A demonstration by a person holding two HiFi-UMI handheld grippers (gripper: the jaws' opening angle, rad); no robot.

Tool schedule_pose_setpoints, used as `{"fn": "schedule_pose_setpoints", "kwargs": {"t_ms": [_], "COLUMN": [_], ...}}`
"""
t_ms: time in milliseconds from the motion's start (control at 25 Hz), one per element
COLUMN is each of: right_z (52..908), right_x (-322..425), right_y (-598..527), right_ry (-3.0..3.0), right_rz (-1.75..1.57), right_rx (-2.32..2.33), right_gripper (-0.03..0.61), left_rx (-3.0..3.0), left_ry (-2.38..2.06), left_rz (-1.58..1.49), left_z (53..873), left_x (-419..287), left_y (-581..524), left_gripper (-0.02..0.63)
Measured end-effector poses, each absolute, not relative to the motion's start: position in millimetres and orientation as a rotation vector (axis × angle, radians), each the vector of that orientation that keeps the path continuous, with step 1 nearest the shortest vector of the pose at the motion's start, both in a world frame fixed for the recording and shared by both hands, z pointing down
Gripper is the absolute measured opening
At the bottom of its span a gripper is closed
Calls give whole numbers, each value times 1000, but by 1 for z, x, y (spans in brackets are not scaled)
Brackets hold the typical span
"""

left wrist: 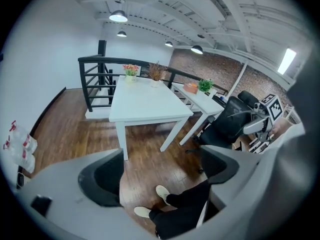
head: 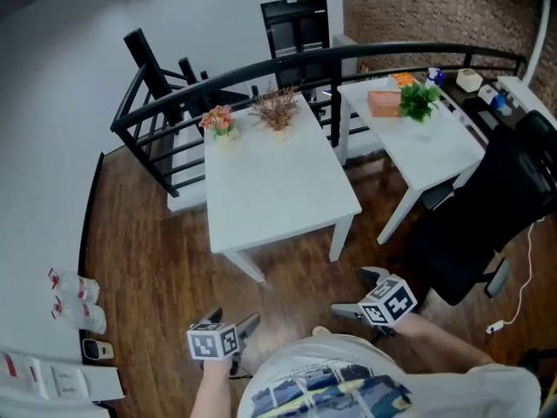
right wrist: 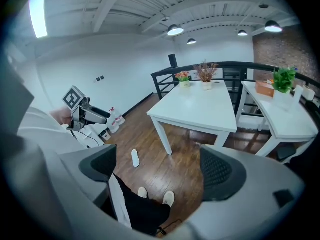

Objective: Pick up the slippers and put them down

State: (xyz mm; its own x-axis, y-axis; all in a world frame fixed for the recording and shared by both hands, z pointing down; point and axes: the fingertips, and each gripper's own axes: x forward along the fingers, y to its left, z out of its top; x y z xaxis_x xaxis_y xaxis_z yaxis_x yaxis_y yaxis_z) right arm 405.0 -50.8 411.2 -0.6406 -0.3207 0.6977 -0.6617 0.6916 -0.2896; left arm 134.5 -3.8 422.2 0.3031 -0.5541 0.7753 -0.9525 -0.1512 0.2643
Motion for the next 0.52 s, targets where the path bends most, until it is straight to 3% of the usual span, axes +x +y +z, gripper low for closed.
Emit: {"fn": "schedule_pose_setpoints", "kwargs": {"t_ms": [520], "right_z": [418], "right_x": [405], "right_y": [-55], "right_ry": [-2278], "right_rz": [713], "right_rx": [698], "right_gripper": [532], "left_rx": [1804], "left_ry": [-1351], "left_rz": [680], "left_z": [431], "left_x": [142], "left_y": [-13], "left_gripper": [474]}}
